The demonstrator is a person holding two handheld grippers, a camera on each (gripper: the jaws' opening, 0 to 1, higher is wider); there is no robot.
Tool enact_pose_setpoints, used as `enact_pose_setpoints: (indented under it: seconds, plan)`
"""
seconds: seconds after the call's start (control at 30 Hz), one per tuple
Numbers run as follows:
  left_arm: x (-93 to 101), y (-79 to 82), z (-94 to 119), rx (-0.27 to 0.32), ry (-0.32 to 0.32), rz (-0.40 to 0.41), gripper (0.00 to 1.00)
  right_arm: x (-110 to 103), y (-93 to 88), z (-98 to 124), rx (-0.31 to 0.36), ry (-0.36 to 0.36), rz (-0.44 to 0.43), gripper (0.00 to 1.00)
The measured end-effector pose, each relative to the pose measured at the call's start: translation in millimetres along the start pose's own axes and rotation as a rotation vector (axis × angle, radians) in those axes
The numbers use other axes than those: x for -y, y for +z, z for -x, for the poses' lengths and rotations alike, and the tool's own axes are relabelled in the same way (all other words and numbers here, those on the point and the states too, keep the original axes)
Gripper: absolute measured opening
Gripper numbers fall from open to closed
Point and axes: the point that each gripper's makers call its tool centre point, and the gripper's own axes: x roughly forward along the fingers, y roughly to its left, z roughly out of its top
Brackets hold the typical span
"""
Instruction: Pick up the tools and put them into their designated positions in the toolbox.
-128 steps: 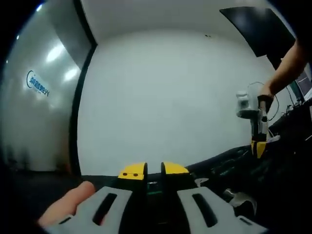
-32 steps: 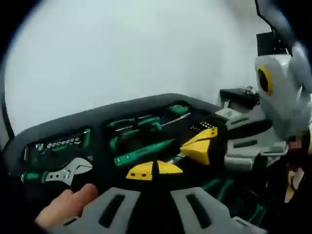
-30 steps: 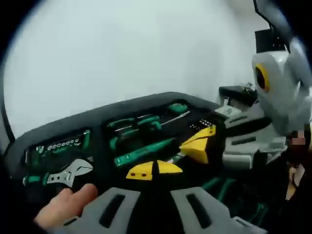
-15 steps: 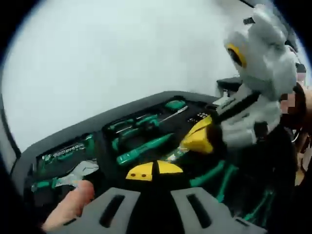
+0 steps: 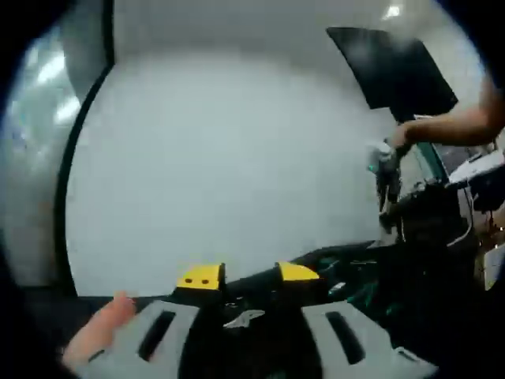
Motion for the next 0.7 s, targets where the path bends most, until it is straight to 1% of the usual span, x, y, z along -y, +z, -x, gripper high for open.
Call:
enact_pose_setpoints:
  seconds: [0.03, 0.07, 0.1, 0.13, 0.17, 0.2, 0.23, 0.27, 0.3, 0.33, 0.37, 0.4, 0.43, 0.47, 0.5, 0.53, 0.57, 0.6, 0.63, 0.67, 0.7]
  plan:
    - [7.4, 4.7, -5, -0.002, -0.026, 0.058, 0.5, 1, -6.2, -4, -0.004, 0.027, -0.111, 0.15]
    - [27.4, 16.1, -12, -0.007, -0.105, 0.197, 0.59, 5, -11.0, -9, 0.019, 0.036, -0.29, 0.2]
    - [42.7, 28.6, -20, 0.015, -0.168, 0.261, 0.67, 8, -13.4, -12, 0.037, 0.053, -0.31, 0.26]
    - [62.5, 46.9, -32, 0.024, -0.231, 0.269, 0.73, 12, -17.6, -14, 0.061, 0.054, -0.306, 0.29]
    - [77.5, 51.2, -44, -0.011, -0.267, 0.251, 0.72, 19, -30.9, -19, 0.047, 0.044, -0.295, 0.28]
    - [114.7, 60.2, -61, -0.062, -0.379, 0.188, 0.69, 24, -40.1, -22, 0.028, 0.034, -0.291, 0.28]
    - [137.6, 63.8, -75, -0.088, -0.458, 0.133, 0.69, 28, -55.7, -24, -0.008, -0.009, -0.27, 0.28]
    - [172.5, 70.3, -100, -0.105, -0.577, 0.07, 0.74, 30, -65.9, -24, -0.036, -0.023, -0.269, 0.28]
    - [194.6, 73.2, -119, -0.1, -0.644, 0.035, 0.77, 28, -75.2, -23, -0.073, -0.043, -0.285, 0.27]
    - [225.6, 67.3, -142, -0.129, -0.727, -0.03, 0.8, 26, -84.0, -23, -0.116, -0.061, -0.289, 0.26]
    - [248.1, 59.7, -155, -0.159, -0.8, -0.055, 0.85, 19, -98.1, -18, -0.193, -0.049, -0.226, 0.23]
    - [281.3, 49.6, -175, -0.176, -0.908, -0.033, 0.93, 18, -103.1, -15, -0.215, -0.033, -0.163, 0.21]
    - [288.3, 43.6, -183, -0.193, -0.917, -0.029, 0.96, 16, -103.7, -12, -0.203, -0.021, -0.123, 0.21]
    - [307.4, 20.3, -202, -0.299, -0.962, -0.006, 0.93, 15, -100.2, -7, -0.185, -0.042, -0.16, 0.21]
    - [315.9, 2.0, -210, -0.379, -0.969, -0.02, 0.92, 19, -96.8, -3, -0.153, -0.078, -0.219, 0.2]
    - [322.1, -14.8, -221, -0.454, -0.967, -0.033, 0.93, 28, -90.9, -1, -0.106, -0.115, -0.278, 0.18]
    - [329.6, -28.7, -238, -0.491, -0.971, -0.048, 0.91, 33, -87.4, 0, -0.083, -0.13, -0.294, 0.18]
    - [335.8, -30.6, -249, -0.47, -0.965, -0.04, 0.86, 36, -85.8, 1, -0.067, -0.145, -0.295, 0.18]
    - [342.3, -35.8, -264, -0.46, -0.961, -0.035, 0.79, 35, -86.4, 3, -0.06, -0.176, -0.302, 0.18]
    - [350.1, -44.9, -269, -0.491, -0.973, -0.024, 0.77, 31, -88.3, 4, -0.067, -0.167, -0.297, 0.18]
    - [355.7, -54.0, -272, -0.521, -0.988, -0.029, 0.78, 24, -88.9, 4, -0.073, -0.174, -0.301, 0.18]
